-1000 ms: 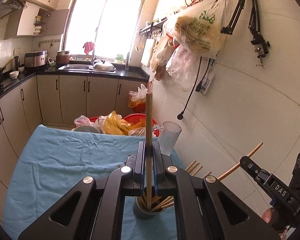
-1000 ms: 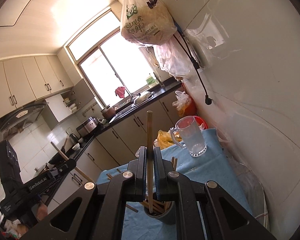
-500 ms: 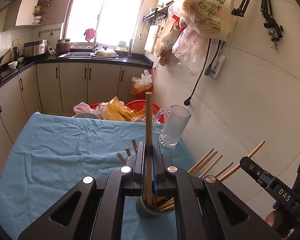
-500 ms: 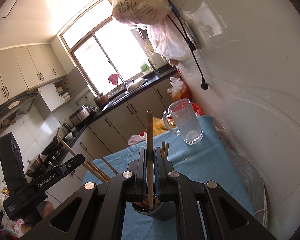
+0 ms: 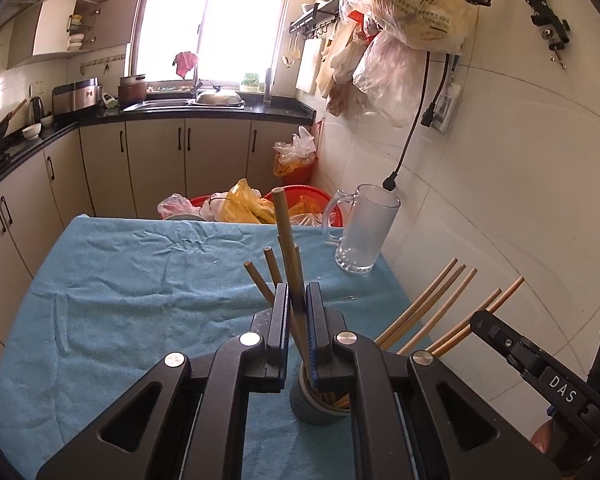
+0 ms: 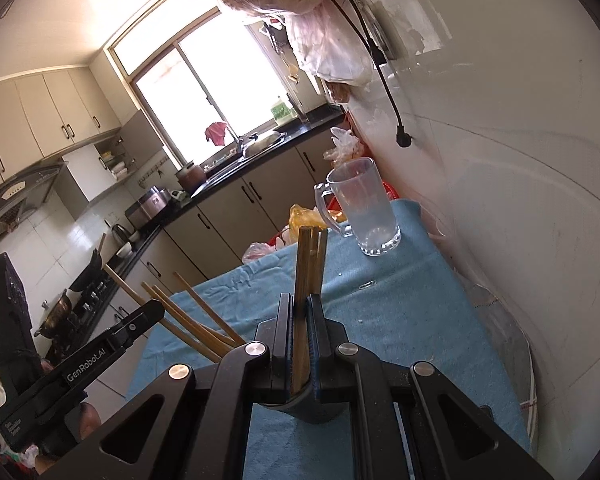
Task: Organize utensils
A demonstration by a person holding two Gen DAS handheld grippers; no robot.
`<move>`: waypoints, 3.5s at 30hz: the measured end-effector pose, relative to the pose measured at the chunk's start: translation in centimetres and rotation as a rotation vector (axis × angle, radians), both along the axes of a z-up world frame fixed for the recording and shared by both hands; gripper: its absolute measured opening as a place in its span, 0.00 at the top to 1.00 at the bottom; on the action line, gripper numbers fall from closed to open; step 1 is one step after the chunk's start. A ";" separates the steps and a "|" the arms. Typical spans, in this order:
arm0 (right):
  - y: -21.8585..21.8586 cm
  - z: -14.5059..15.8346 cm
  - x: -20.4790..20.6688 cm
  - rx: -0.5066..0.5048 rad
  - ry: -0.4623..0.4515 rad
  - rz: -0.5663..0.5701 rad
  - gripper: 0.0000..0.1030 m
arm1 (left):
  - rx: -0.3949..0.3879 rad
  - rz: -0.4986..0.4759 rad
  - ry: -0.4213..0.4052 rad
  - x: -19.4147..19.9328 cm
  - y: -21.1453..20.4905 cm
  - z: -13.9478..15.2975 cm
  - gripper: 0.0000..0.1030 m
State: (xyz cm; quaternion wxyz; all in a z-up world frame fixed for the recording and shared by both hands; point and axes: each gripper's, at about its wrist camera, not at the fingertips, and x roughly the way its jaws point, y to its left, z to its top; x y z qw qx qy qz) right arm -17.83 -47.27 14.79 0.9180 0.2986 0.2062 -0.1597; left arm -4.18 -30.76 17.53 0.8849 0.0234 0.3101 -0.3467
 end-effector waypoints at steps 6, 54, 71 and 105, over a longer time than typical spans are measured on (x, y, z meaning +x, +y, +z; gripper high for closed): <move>-0.3 -0.7 0.6 0.009 0.015 0.000 0.93 | 0.021 0.008 -0.024 -0.1 -0.4 -0.5 0.92; -1.0 -1.2 4.1 0.014 0.041 0.003 0.92 | 0.106 0.050 -0.074 0.6 -2.0 -4.1 0.79; -1.0 -1.0 3.5 0.004 0.035 -0.011 0.86 | 0.099 0.072 -0.071 0.7 -1.1 -4.2 0.63; 7.2 -0.1 -3.2 -0.308 0.237 -0.241 0.05 | 0.138 0.287 -0.232 -5.9 9.5 -2.7 0.00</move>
